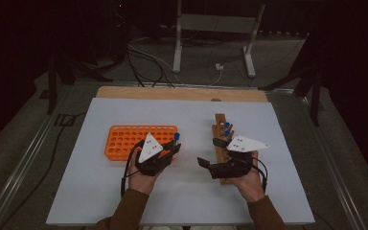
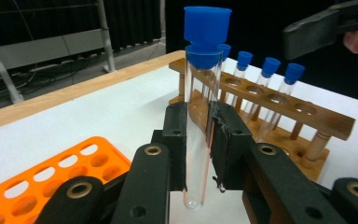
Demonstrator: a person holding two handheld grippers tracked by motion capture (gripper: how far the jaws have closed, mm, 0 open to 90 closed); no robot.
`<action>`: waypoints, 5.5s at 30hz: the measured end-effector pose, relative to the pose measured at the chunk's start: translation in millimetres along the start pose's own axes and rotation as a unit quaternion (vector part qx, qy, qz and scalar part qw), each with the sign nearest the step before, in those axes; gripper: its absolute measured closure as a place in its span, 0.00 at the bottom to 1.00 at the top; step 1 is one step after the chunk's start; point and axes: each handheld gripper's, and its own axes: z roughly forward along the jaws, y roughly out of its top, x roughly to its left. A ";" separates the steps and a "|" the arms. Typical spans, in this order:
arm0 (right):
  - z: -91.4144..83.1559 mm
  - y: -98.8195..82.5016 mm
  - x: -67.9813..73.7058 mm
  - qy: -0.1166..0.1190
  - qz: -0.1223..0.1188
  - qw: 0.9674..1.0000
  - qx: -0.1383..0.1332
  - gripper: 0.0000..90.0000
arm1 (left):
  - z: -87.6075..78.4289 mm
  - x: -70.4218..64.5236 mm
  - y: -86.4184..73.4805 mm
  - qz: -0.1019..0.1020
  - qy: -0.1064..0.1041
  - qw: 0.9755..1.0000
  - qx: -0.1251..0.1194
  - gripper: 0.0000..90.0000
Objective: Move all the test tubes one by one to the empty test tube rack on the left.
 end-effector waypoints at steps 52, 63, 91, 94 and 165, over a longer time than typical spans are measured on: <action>-5.2 -12.3 -2.7 0.003 0.022 1.000 -0.009 0.00 | 40.1 23.7 -41.2 -0.031 0.057 0.997 0.050 0.87; -2.3 -13.5 0.2 0.008 0.021 1.000 -0.004 0.00 | 37.7 20.9 -44.5 -0.027 0.063 0.996 0.058 0.87; -1.9 -13.1 1.7 0.013 0.018 1.000 -0.003 0.00 | 34.4 21.8 -50.6 -0.032 0.070 0.993 0.085 0.69; -1.5 -12.8 2.0 0.013 0.018 1.000 -0.002 0.00 | 24.8 25.1 -46.3 -0.042 0.070 0.994 0.071 0.62; -20.2 -50.5 -62.7 -0.097 0.056 0.992 0.060 0.63 | -82.6 52.3 -53.7 -0.060 0.142 0.988 0.024 0.01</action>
